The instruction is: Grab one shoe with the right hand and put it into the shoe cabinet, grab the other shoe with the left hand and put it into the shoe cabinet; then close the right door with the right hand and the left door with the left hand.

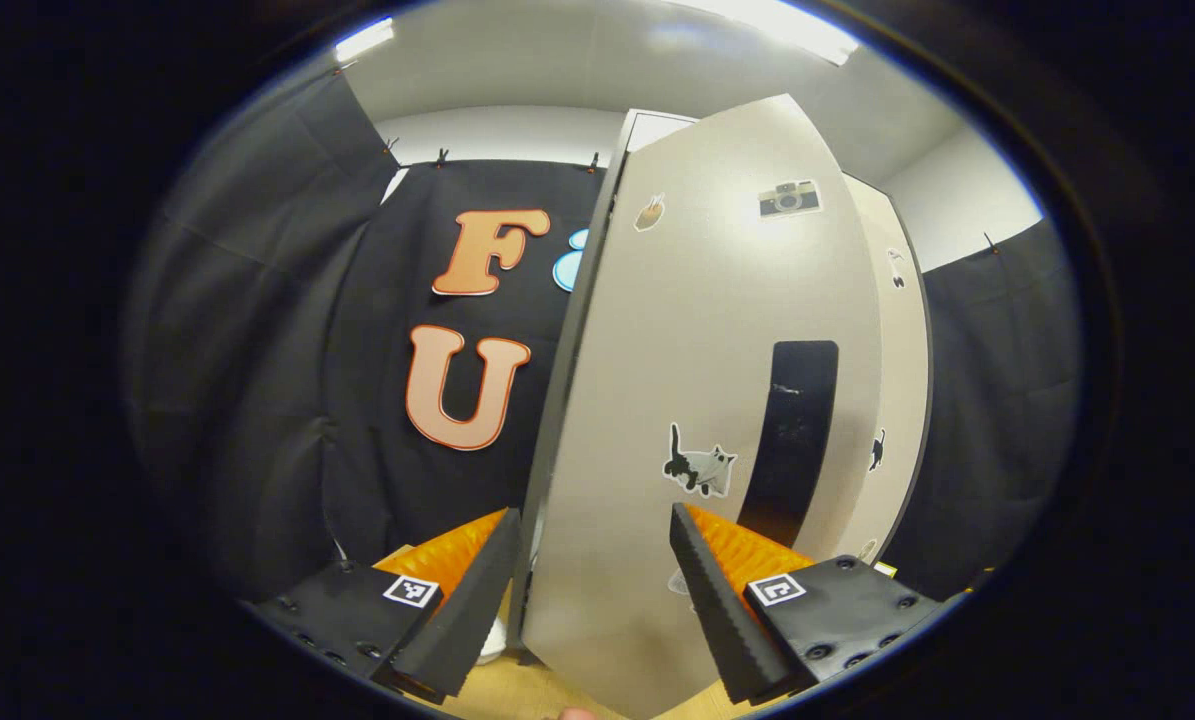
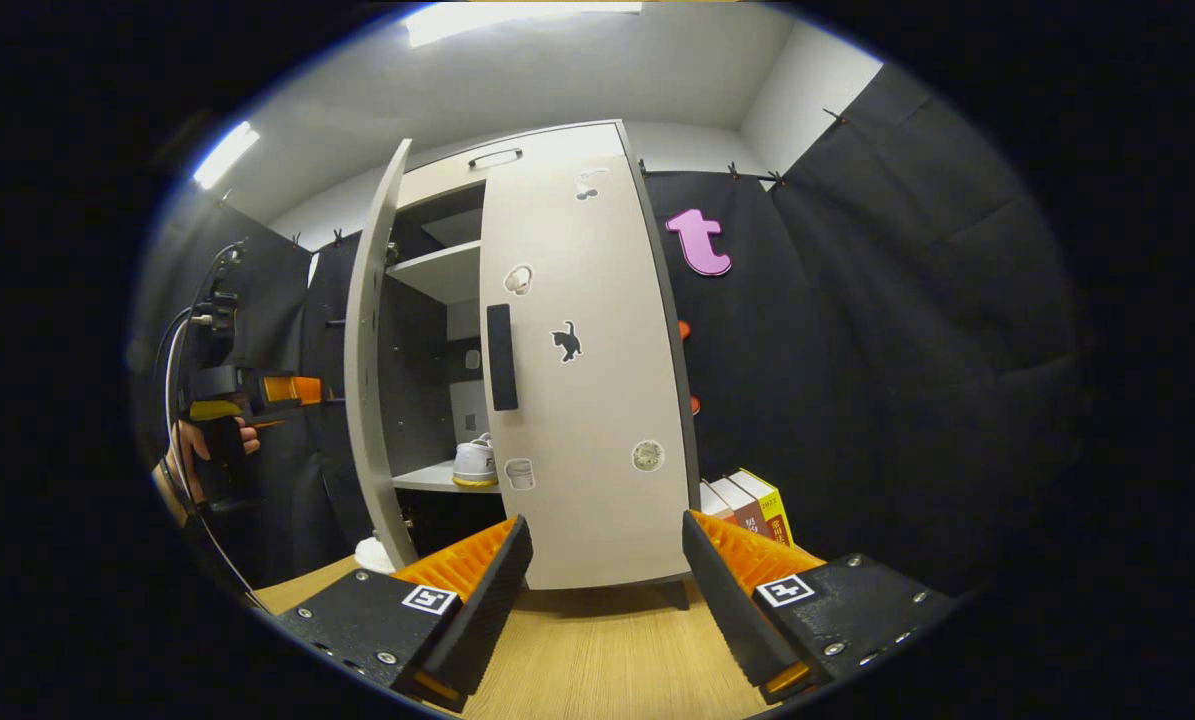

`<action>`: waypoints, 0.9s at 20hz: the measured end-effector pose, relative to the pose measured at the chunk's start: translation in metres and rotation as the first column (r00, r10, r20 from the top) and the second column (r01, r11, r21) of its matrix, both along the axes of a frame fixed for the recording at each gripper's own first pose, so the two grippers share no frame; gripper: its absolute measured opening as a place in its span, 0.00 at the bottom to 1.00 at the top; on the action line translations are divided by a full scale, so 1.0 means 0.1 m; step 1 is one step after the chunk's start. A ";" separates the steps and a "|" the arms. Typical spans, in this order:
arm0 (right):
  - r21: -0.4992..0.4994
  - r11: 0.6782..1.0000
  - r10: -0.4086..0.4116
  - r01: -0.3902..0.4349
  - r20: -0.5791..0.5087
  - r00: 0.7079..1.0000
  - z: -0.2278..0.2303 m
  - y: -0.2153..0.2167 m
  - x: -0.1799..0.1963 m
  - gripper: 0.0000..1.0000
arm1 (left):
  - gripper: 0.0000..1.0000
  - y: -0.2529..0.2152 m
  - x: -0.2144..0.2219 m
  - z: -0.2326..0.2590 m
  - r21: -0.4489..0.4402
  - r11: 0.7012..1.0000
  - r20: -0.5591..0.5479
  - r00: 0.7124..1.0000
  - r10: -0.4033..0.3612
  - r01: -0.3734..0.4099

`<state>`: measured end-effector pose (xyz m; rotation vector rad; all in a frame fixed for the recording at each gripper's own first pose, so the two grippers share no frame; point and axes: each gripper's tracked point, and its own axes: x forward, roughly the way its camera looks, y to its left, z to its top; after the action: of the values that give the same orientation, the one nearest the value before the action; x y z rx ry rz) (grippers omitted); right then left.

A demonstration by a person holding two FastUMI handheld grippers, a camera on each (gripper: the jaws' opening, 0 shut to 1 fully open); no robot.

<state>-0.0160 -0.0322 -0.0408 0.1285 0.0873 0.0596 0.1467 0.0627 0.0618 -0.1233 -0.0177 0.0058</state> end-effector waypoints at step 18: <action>-0.003 1.000 0.006 -0.006 -0.022 1.000 -0.11 0.01 -0.01 0.93 | 0.96 -0.63 -1.02 -0.64 0.004 0.999 -0.005 0.999 -0.040 0.040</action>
<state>-0.0169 -0.0313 -0.0519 0.1262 0.1101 0.0644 0.0445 -0.0002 -0.0025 -0.1195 -0.0105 -0.0339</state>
